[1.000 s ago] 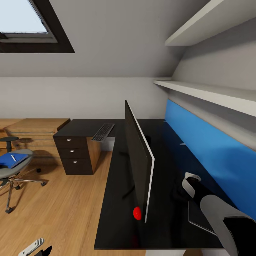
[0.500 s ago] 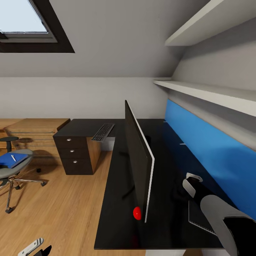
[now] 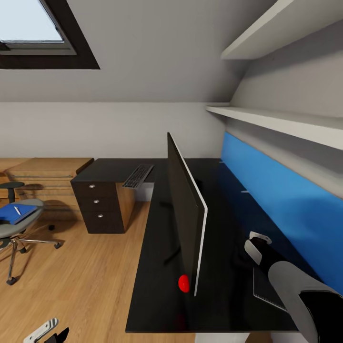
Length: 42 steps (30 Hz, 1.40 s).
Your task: In the bedroom, organize the workspace by keeping the computer under the desk, ensuring the monitor is on the desk, placing the keyboard on the desk next to the monitor, placing the mouse on the desk next to the keyboard, moving the folder from the swivel chair onto the desk next to the mouse, stacking the notebook on top of the folder with the pen on top of the notebook, and positioning the swivel chair next to the desk.
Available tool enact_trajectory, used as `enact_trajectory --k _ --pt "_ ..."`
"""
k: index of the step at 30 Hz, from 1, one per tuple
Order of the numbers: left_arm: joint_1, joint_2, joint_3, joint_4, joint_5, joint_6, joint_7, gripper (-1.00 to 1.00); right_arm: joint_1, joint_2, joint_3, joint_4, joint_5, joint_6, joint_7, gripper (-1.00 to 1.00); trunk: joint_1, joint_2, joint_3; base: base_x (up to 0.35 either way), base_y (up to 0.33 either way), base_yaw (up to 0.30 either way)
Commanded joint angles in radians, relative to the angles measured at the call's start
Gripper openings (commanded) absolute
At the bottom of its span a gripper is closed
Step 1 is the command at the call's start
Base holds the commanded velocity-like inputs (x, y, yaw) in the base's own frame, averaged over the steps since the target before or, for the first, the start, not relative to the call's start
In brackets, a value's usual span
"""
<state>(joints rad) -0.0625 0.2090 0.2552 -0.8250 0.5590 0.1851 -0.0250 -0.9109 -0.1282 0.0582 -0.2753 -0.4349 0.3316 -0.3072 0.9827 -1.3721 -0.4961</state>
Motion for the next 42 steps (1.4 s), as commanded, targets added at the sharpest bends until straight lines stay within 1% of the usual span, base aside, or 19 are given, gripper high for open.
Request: enact_trajectory --k 1,7,22,27,36,37,42 --pt "0.0 0.0 0.002 0.0 0.009 0.004 -0.003 1.0 0.0 -0.001 0.006 -0.002 -0.007 0.006 -0.006 1.0 0.004 -0.008 -0.004 0.0 0.0 0.0" --pt "0.0 0.0 0.002 0.01 0.009 -0.005 -0.003 1.0 0.0 -0.001 0.007 -0.002 -0.007 0.006 -0.006 1.0 0.027 -0.05 -0.023 0.0 0.0 0.0" --pt "0.0 0.001 0.002 0.012 0.009 -0.007 -0.003 1.0 0.0 -0.001 0.006 -0.002 -0.007 0.006 -0.006 1.0 0.027 -0.05 -0.023 0.0 0.0 0.0" --pt "0.0 0.001 0.002 0.012 0.01 -0.007 -0.003 1.0 0.0 -0.001 0.008 -0.001 -0.006 0.006 -0.024 1.0 0.027 -0.05 -0.023 0.0 0.0 0.0" --pt "0.0 0.001 0.002 0.012 0.01 -0.007 -0.003 1.0 0.0 -0.001 0.008 -0.001 -0.007 0.007 -0.027 1.0 0.027 -0.05 -0.023 0.0 0.0 0.0" --pt "0.0 0.001 0.002 0.012 0.01 -0.007 -0.003 1.0 0.0 -0.001 0.008 -0.001 -0.006 0.007 -0.027 -1.0 0.027 -0.05 -0.023 0.0 0.0 0.0" --pt "0.0 0.0 0.014 0.012 0.011 -0.007 -0.003 1.0 0.0 0.001 0.009 -0.001 -0.005 0.007 -0.028 -1.0 0.027 -0.05 -0.023 0.0 0.0 0.0"
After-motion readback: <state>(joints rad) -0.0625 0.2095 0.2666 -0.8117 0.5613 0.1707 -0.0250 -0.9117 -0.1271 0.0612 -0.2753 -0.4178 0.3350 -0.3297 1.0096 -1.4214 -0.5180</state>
